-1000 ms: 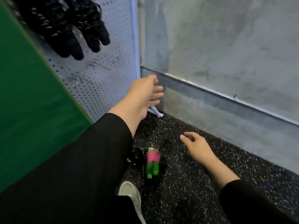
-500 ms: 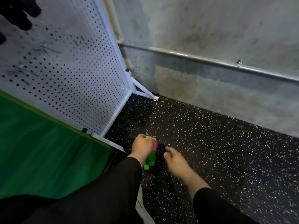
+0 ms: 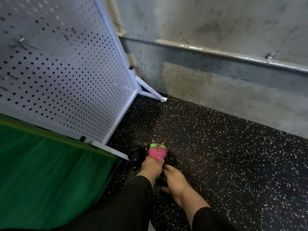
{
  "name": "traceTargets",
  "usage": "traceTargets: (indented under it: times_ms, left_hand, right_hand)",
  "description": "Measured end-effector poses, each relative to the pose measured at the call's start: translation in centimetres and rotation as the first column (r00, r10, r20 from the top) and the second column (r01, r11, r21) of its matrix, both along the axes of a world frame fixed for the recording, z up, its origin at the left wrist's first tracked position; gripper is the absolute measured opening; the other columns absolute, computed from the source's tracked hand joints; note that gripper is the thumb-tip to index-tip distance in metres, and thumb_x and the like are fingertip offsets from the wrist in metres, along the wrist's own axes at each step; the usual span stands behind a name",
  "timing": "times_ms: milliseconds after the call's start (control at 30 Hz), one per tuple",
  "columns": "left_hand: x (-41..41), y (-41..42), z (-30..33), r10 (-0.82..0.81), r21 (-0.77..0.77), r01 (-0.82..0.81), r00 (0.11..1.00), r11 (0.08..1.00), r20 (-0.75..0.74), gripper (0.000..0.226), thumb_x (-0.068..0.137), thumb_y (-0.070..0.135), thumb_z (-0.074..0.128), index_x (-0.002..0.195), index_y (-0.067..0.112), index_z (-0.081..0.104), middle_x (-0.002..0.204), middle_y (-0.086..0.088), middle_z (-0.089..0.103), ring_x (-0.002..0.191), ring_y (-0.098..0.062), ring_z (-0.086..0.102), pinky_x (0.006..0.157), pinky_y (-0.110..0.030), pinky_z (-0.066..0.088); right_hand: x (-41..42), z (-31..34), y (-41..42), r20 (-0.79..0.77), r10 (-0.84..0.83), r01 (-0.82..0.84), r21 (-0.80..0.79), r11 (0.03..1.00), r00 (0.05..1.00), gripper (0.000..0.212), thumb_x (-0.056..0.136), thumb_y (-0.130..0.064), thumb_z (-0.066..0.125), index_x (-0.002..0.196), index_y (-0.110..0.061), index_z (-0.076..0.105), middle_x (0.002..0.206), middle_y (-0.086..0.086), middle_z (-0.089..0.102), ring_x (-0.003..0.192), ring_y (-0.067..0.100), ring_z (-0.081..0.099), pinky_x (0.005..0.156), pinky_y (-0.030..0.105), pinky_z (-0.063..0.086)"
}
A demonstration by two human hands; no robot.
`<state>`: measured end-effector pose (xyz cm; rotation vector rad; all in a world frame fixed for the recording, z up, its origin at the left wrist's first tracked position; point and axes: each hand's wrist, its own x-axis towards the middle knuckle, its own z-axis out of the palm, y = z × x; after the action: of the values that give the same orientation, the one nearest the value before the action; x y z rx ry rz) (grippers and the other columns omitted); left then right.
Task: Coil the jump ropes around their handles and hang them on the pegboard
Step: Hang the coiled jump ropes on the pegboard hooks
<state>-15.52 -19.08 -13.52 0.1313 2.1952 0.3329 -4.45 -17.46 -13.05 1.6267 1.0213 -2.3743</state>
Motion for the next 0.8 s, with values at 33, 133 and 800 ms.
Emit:
traceTargets:
  times_ms: [33, 133, 800]
  left_hand:
    - [0.0, 0.0, 0.3, 0.005, 0.012, -0.005, 1.0, 1.0, -0.004, 0.054, 0.095, 0.035, 0.066, 0.135, 0.002, 0.051, 0.133, -0.016, 0.061, 0.122, -0.033, 0.059, 0.094, -0.031, 0.046]
    - [0.2, -0.3, 1.1, 0.05, 0.111, -0.055, 0.998, 0.992, 0.05, 0.039, 0.099, 0.023, 0.063, 0.131, 0.001, 0.057, 0.116, -0.013, 0.066, 0.102, -0.026, 0.064, 0.07, -0.026, 0.046]
    - [3.0, 3.6, 29.4, -0.21, 0.899, -0.065, 0.963, 0.433, 0.171, 0.039, 0.092, 0.02, 0.065, 0.131, 0.023, 0.059, 0.124, -0.003, 0.07, 0.112, -0.014, 0.065, 0.102, -0.045, 0.053]
  right_hand:
    - [-0.1, 0.1, 0.0, -0.013, -0.023, 0.023, -0.002, 1.0, 1.0, 0.043, 0.109, -0.012, 0.035, 0.15, -0.017, 0.045, 0.135, 0.009, 0.062, 0.115, 0.023, 0.063, 0.085, 0.042, 0.057]
    - [0.0, 1.5, 0.3, -0.042, -0.03, 0.032, 0.051, 0.998, 0.999, 0.042, 0.107, -0.006, 0.032, 0.143, -0.015, 0.052, 0.117, 0.005, 0.067, 0.095, 0.01, 0.064, 0.072, 0.027, 0.055]
    - [3.3, 28.5, 9.5, -0.498, -0.031, 0.417, 0.69, 0.591, 0.867, 0.03, 0.095, -0.016, 0.068, 0.123, -0.024, 0.063, 0.113, -0.001, 0.076, 0.107, 0.019, 0.071, 0.099, 0.043, 0.054]
